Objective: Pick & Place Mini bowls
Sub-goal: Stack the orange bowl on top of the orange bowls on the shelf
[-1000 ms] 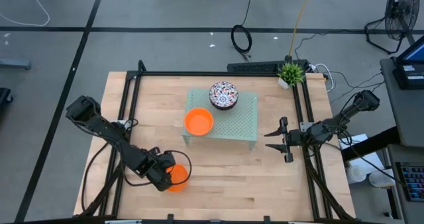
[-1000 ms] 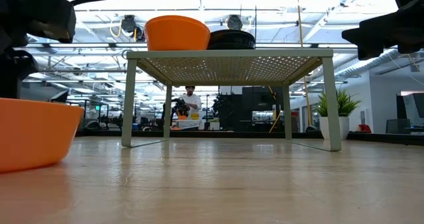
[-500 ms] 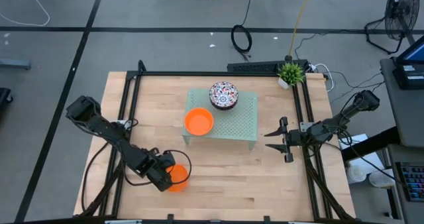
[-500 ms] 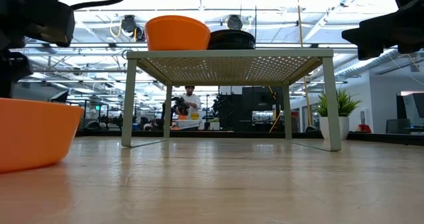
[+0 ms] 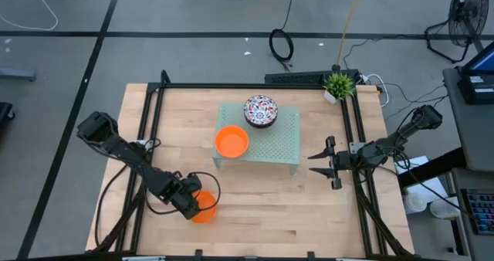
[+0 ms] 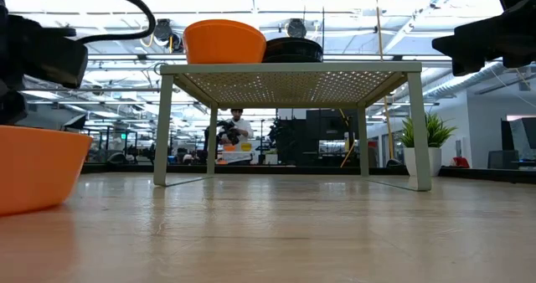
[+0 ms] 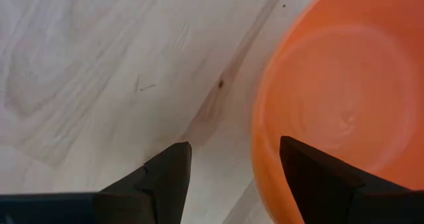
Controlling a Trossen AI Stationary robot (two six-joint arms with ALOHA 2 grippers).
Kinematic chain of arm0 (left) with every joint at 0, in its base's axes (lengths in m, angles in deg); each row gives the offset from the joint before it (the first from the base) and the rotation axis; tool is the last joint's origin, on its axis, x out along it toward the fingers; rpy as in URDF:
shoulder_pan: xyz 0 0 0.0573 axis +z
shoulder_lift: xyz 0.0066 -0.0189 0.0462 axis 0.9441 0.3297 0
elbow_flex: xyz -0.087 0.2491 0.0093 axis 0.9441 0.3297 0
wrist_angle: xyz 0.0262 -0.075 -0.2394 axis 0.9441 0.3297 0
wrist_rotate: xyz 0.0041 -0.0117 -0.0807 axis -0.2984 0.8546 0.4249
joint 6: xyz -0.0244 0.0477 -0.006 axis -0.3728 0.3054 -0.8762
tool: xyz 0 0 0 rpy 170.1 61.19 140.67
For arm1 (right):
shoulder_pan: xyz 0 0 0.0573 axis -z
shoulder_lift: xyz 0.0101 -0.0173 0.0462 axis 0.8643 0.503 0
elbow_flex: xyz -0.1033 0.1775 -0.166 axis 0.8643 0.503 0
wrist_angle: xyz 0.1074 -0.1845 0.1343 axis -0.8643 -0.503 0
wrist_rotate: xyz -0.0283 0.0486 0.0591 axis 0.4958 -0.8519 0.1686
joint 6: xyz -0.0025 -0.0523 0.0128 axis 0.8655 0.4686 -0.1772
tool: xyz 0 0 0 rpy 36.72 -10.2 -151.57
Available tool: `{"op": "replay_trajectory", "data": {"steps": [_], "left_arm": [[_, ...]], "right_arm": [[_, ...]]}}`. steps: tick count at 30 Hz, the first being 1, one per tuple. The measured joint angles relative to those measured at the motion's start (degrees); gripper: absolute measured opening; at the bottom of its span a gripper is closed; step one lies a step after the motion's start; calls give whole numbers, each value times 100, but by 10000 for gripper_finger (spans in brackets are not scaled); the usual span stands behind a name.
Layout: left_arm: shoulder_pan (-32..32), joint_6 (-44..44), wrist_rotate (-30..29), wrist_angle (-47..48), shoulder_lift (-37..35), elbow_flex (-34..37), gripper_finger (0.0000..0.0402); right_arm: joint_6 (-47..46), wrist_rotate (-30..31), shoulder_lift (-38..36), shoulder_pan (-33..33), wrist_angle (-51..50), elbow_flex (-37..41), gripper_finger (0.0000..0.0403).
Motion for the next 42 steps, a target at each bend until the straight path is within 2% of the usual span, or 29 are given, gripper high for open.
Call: {"op": "replay_trajectory", "data": {"steps": [23,27,31,33,34,42], "left_arm": [[2,49,-5,-14,0,0,229],[2,107,106,-18,-5,0,179],[25,158,778,81,-169,-50,84],[62,350,923,146,-345,-99,29],[98,426,928,158,-455,-138,16],[581,841,112,868,-1496,-853,7]], "right_arm": [[0,-2,1,-1,-1,2,161],[0,0,1,-1,0,0,161],[0,-2,0,-1,0,2,161],[0,-2,0,0,0,2,161],[0,-2,0,0,0,2,161],[0,-2,2,0,0,2,161]]}}
